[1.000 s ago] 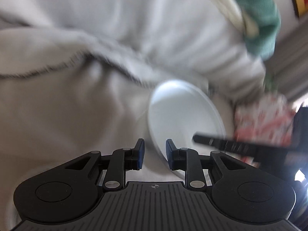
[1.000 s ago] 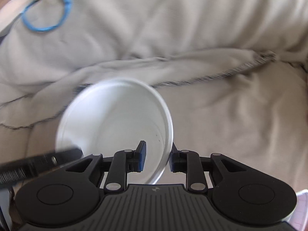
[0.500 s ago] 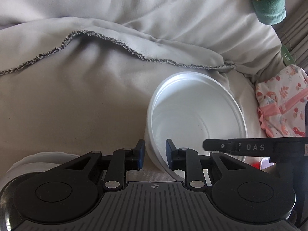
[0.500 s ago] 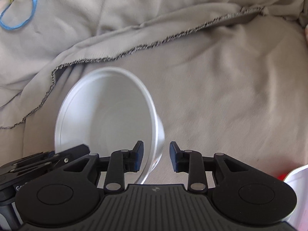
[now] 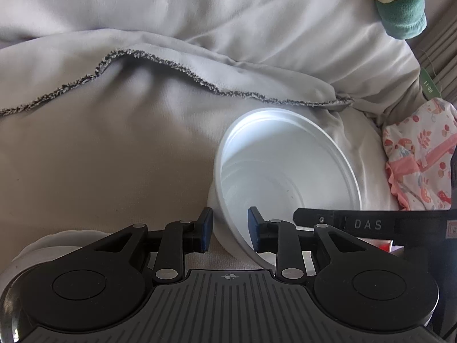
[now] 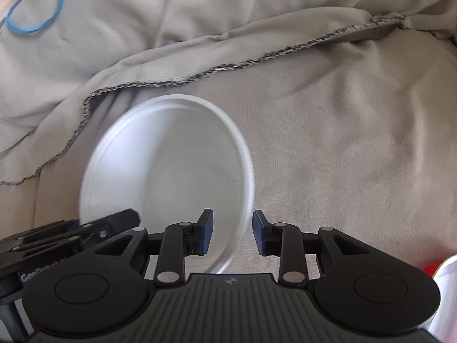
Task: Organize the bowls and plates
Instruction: 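Grasp the white orange-printed bowl rim with both grippers, then lift the white printed bowl toward the stacked bowls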
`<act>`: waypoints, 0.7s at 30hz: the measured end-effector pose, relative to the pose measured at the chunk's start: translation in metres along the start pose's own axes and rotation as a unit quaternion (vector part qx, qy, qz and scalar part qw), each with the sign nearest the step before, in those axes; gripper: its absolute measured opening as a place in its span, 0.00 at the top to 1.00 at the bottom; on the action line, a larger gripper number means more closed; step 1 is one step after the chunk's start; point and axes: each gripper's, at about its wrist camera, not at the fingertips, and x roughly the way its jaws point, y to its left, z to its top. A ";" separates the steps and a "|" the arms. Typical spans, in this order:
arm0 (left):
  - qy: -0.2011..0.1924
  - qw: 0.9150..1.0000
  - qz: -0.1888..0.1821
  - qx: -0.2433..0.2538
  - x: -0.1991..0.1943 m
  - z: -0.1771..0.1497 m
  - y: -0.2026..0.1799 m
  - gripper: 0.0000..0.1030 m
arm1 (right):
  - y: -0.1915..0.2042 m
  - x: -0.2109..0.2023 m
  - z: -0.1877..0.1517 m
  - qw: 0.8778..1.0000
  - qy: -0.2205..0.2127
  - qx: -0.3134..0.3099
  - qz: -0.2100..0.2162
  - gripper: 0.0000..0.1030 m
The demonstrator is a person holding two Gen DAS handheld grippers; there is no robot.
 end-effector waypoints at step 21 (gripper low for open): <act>-0.008 1.000 0.001 -0.002 -0.001 0.001 -0.002 0.72 | 0.002 -0.006 -0.001 1.000 -0.008 -0.014 -0.002 0.75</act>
